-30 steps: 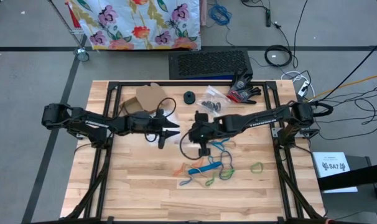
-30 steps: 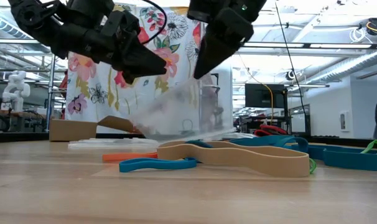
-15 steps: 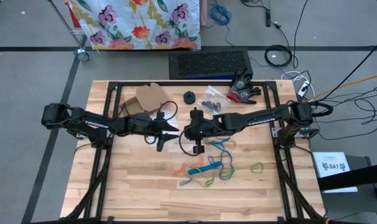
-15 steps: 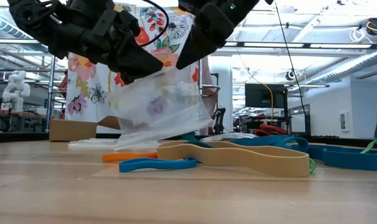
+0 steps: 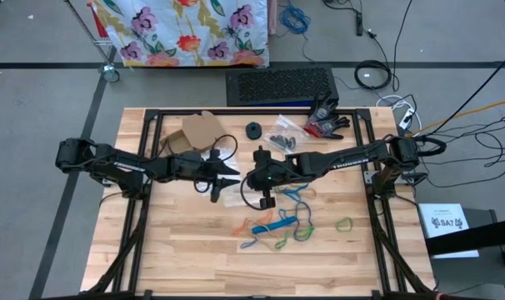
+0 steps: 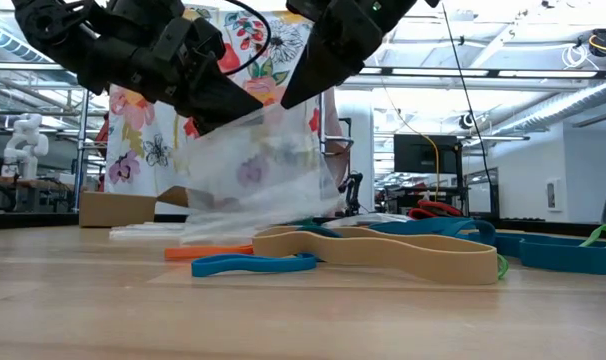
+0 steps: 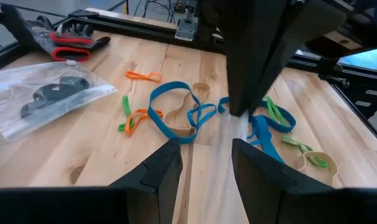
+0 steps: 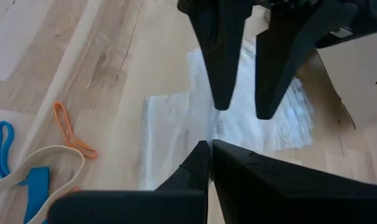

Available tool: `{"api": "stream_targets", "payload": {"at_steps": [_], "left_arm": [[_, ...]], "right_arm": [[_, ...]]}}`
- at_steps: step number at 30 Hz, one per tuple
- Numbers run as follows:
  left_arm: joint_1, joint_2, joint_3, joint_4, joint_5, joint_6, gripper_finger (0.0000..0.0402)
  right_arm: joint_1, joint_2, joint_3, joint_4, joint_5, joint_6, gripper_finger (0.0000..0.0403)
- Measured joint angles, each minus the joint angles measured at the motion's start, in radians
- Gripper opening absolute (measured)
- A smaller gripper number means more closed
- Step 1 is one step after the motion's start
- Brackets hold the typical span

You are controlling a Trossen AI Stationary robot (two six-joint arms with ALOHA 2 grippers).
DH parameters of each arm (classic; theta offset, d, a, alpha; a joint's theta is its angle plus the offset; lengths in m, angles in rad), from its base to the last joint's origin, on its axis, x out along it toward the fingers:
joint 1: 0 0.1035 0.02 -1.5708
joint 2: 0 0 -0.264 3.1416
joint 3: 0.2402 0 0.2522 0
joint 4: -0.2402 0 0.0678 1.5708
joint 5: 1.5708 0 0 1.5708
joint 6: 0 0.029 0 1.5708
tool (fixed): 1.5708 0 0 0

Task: Sort rubber bands
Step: Open the transparent zip bag

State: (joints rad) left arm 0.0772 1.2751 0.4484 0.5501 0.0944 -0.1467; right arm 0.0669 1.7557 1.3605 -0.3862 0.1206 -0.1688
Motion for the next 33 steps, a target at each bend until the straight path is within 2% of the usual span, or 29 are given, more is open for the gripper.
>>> {"api": "stream_targets", "payload": {"at_steps": [33], "left_arm": [[-0.002, 0.000, 0.000, -0.024, 0.010, -0.005, 0.0144]], "right_arm": [[-0.008, 0.000, 0.000, 0.018, 0.008, 0.006, 0.0000]]}}
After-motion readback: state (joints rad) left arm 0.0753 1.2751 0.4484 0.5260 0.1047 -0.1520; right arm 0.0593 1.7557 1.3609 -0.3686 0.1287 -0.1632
